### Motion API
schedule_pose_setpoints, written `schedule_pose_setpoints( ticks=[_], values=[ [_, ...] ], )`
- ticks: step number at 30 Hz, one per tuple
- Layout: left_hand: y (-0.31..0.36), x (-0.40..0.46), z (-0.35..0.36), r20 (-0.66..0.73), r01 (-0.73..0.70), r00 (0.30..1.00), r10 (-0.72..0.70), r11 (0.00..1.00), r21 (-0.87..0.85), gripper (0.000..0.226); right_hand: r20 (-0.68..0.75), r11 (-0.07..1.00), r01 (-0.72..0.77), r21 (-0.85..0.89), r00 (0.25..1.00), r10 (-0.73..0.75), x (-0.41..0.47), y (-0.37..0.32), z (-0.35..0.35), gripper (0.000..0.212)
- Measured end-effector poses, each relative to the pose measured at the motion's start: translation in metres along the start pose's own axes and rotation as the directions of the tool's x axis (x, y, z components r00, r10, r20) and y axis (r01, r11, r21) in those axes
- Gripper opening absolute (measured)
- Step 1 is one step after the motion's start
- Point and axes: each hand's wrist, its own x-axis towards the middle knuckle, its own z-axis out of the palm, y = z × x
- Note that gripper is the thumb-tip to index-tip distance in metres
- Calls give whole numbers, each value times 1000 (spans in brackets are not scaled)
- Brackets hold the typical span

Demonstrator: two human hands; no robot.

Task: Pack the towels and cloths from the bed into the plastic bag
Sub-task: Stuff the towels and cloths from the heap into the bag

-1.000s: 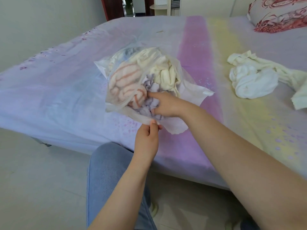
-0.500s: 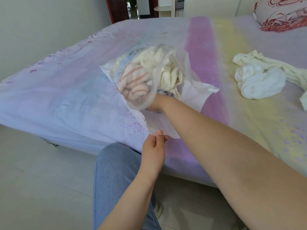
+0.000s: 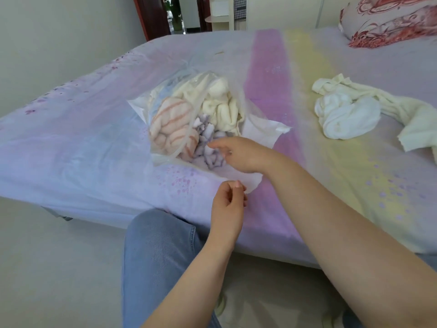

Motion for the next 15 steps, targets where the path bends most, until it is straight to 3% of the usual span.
schedule_pose_setpoints(
  ticks=[3,5,7,9,12,15],
  values=[
    [0,-6,21,92,-104,991,97,992,77,15,-359,900,96,424,931,71,-58,35,-6,39],
    [5,-10,38,174,-181,972,160,977,113,13,-618,885,90,457,748,243,-86,75,-17,33],
    [10,-11,56,266,-254,942,205,954,161,13,-761,911,-83,405,522,385,-109,116,-37,25],
    [16,-8,73,338,-295,915,218,936,193,14,-808,882,-314,351,375,455,-128,157,-62,26],
    [25,-4,92,397,-359,882,254,908,216,14,-787,762,-533,368,258,560,-155,203,-104,26],
    [31,-3,102,455,-420,842,290,882,215,14,-604,632,-611,477,295,741,-163,248,-134,47]
  ],
)
